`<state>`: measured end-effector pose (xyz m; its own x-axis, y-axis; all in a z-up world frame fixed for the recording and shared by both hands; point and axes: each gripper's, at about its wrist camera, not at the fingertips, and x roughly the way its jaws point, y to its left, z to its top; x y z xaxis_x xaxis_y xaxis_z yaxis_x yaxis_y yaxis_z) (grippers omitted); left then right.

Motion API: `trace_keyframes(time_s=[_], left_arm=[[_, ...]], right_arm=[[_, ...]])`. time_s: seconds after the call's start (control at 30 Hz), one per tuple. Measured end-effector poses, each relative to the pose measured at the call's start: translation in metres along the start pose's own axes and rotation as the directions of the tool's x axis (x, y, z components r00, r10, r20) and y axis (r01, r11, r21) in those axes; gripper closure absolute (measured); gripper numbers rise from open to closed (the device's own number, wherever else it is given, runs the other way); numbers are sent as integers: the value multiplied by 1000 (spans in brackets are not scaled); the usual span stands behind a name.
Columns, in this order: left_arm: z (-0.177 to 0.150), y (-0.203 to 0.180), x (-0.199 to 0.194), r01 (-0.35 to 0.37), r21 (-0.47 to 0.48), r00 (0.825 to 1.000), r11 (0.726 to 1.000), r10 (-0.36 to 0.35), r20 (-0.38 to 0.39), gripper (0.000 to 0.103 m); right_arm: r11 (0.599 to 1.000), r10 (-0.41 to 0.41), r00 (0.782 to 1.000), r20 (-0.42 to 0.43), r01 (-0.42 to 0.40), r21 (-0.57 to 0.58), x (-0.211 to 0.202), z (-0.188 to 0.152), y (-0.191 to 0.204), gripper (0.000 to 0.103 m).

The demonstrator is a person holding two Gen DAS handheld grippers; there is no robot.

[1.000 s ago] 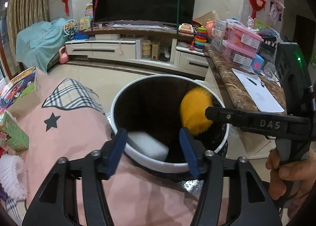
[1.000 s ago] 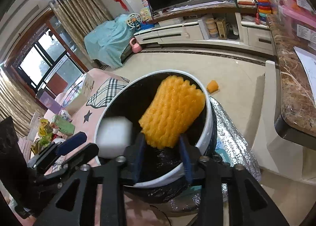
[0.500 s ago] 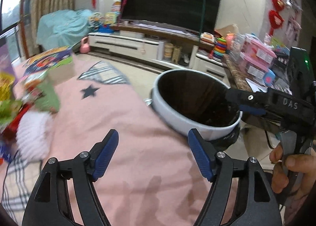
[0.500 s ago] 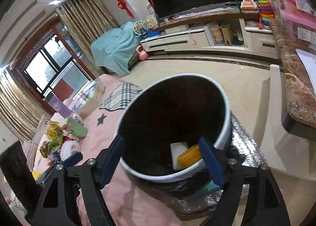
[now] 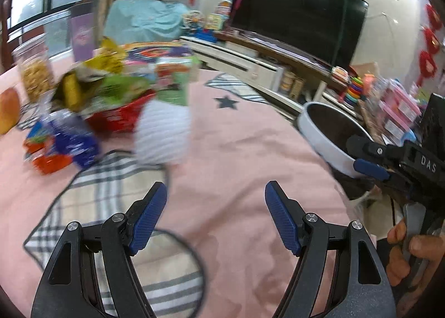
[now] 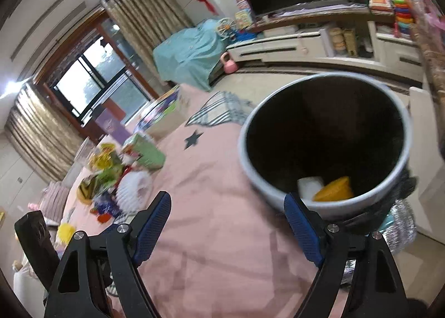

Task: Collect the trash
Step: 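Grasp the crumpled snack wrapper with the left tool while the right tool grasps the white foam net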

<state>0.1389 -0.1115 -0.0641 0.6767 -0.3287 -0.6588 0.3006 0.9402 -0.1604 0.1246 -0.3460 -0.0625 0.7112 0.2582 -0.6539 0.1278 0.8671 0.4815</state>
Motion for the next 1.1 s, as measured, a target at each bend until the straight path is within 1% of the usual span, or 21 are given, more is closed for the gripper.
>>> trace_keyframes(time_s=[0.27,0.4,0.43,0.6,0.93,1.1], left_arm=[[-9,49,-17,-82,-86,997,993,83,9,28],[-13,75,-22,-118,-137,993,984,119,2,28],[-16,86,-23,-129,-153,991,980,130,0,28],[-21,116,-28,-170,-203,985,964,172,-7,28],[-21,166,-26,-206,-312,978,928,201,-47,28],[-12,183,-20,-213,-346,977,914,204,-62,28]], right_arm=[[998,54,997,-61,-57,-38,27,-22,39,18],[995,77,993,-90,-82,-56,40,-31,59,18],[995,80,993,-92,-86,-60,42,-34,64,18],[991,99,988,-120,-108,-74,56,-39,82,18],[987,117,982,-148,-131,-90,84,-44,112,18],[986,122,981,-154,-137,-91,95,-42,122,18]])
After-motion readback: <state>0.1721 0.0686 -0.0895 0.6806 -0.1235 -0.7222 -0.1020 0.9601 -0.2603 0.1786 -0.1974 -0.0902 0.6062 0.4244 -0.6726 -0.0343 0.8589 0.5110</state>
